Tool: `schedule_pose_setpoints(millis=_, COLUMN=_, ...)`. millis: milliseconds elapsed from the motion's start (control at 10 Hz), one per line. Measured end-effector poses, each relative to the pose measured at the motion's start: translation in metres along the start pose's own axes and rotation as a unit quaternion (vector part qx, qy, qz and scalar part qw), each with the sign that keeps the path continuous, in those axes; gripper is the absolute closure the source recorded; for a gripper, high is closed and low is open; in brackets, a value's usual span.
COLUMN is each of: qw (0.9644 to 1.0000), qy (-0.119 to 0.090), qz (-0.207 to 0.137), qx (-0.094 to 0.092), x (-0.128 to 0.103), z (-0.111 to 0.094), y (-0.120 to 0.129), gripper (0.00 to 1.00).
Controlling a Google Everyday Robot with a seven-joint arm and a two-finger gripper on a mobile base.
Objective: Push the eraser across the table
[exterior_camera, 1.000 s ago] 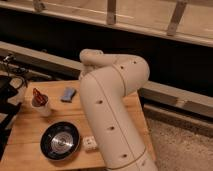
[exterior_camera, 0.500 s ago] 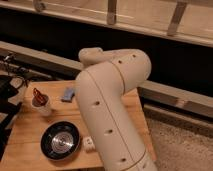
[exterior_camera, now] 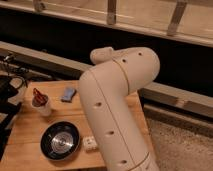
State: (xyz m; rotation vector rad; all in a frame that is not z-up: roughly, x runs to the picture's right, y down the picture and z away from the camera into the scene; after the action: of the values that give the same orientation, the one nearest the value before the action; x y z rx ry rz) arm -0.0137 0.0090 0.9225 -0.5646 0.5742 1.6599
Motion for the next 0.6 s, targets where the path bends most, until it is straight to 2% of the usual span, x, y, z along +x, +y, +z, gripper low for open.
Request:
schedule_pose_setpoints(millis=200, qw=0.9999, qy=0.008, qz=-0.004, qx=-0.009, x=0.004, z=0.009, y=0.011, gripper=1.0)
schedule_pose_setpoints(millis=400, qw=0.9992, qy=0.025, qz=-0.022, qx=-0.023, x=0.01, z=0.023, y=0.044, gripper=1.0)
schedule_pose_setpoints(millis=600, qw=0.998, qy=0.047, qz=-0.037, qx=-0.021, x=0.019, z=0.041, y=0.069, gripper=1.0)
